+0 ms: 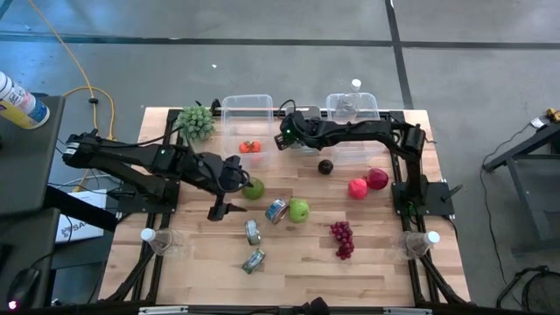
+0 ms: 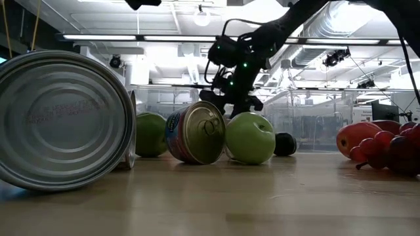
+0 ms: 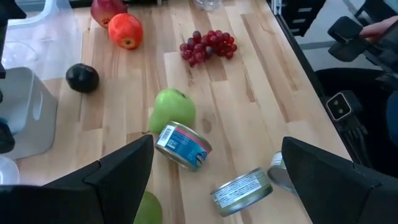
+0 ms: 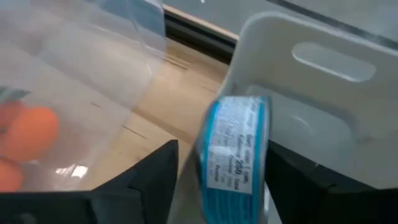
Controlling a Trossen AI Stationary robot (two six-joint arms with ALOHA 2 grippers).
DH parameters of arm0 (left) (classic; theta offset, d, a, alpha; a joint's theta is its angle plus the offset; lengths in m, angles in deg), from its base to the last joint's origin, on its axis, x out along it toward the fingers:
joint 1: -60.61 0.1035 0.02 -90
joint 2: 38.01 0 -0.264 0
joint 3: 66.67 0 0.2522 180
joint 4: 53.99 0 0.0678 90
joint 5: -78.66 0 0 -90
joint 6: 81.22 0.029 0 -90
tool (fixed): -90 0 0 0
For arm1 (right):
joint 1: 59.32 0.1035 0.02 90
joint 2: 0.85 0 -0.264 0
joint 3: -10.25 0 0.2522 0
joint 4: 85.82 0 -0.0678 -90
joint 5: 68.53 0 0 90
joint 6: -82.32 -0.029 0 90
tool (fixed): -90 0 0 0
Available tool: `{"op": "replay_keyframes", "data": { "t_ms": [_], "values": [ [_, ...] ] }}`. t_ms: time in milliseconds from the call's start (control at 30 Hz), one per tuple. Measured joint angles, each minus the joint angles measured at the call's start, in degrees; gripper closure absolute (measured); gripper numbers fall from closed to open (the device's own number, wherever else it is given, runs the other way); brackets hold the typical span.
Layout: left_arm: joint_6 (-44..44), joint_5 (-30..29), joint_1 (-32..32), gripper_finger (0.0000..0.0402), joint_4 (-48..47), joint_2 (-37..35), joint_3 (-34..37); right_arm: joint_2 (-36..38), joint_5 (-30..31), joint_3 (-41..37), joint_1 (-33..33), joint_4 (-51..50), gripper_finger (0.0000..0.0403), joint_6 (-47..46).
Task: Pick & Place Food Item
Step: Put the yellow and blue tuna can into the gray bin, then put the grapes into the left transparent bin
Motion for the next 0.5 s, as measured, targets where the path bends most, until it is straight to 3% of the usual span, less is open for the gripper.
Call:
{"op": "replay_keyframes", "data": {
  "t_ms": [233,400,500],
  "values": [
    [-0.1,-0.1,-0.4,0.0057,0.4,0.0,0.0,3.5,4.2,0.0,0.8,0.4,0.0145,5.9],
    [-1.0,-0.2,-0.3,0.0057,1.1,0.0,0.0,8.9,8.3,0.0,2.3,-3.2,0.0149,11.2],
    [-1.4,-0.2,-0.3,0.0057,1.2,-0.2,0.0,13.0,7.6,0.0,4.5,-5.2,0.0155,16.8]
  ]
}}
